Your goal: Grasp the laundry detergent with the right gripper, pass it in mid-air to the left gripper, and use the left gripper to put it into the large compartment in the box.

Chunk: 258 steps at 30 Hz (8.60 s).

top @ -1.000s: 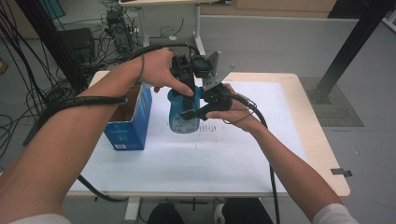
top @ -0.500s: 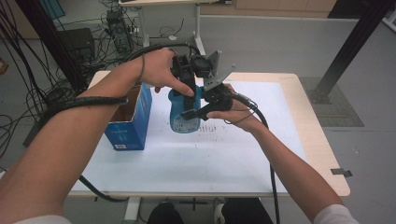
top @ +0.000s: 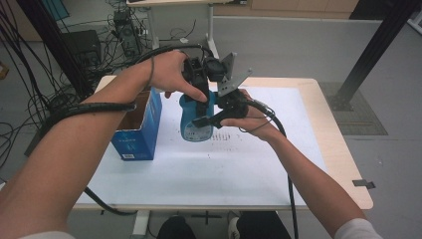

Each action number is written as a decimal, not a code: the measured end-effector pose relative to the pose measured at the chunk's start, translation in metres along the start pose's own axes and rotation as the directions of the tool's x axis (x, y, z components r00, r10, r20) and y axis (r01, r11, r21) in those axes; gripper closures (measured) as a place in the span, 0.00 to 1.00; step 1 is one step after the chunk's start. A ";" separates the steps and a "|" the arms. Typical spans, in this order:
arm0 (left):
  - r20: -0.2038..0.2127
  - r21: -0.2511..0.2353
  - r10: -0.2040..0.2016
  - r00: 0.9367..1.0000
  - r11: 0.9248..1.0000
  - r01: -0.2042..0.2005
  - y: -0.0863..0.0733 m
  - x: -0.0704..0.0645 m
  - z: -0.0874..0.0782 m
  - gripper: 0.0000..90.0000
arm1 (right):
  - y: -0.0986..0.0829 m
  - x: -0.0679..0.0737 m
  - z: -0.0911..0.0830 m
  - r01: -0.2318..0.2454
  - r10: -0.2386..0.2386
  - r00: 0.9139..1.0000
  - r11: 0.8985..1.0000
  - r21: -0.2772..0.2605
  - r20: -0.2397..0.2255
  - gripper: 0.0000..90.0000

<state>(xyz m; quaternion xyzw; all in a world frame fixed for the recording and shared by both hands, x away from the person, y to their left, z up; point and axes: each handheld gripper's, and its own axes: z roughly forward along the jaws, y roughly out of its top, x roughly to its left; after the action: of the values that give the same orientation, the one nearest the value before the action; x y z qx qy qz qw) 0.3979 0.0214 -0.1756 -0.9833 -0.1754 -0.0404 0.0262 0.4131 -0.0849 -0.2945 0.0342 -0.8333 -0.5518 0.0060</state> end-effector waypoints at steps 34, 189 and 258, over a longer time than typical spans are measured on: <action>0.004 -0.004 -0.037 0.999 0.999 0.037 -0.006 0.006 -0.004 0.40 | -0.008 0.000 -0.006 -0.091 0.090 0.995 0.996 0.011 0.031 0.21; -0.011 -0.051 -0.963 0.268 0.269 0.962 -0.172 0.116 0.101 0.40 | -0.042 0.003 -0.142 -0.346 0.205 0.868 0.903 0.256 0.452 0.03; -0.009 -0.040 -0.956 0.294 0.294 0.955 -0.168 0.110 0.124 0.39 | -0.024 -0.002 -0.141 -0.322 0.134 0.867 0.886 0.334 0.480 0.03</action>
<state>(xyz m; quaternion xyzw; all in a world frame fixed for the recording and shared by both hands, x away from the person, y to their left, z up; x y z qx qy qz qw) 0.4518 0.2245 -0.2833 -0.6863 -0.7242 -0.0659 -0.0135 0.4231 -0.2240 -0.2612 -0.1928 -0.9057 -0.3564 -0.1247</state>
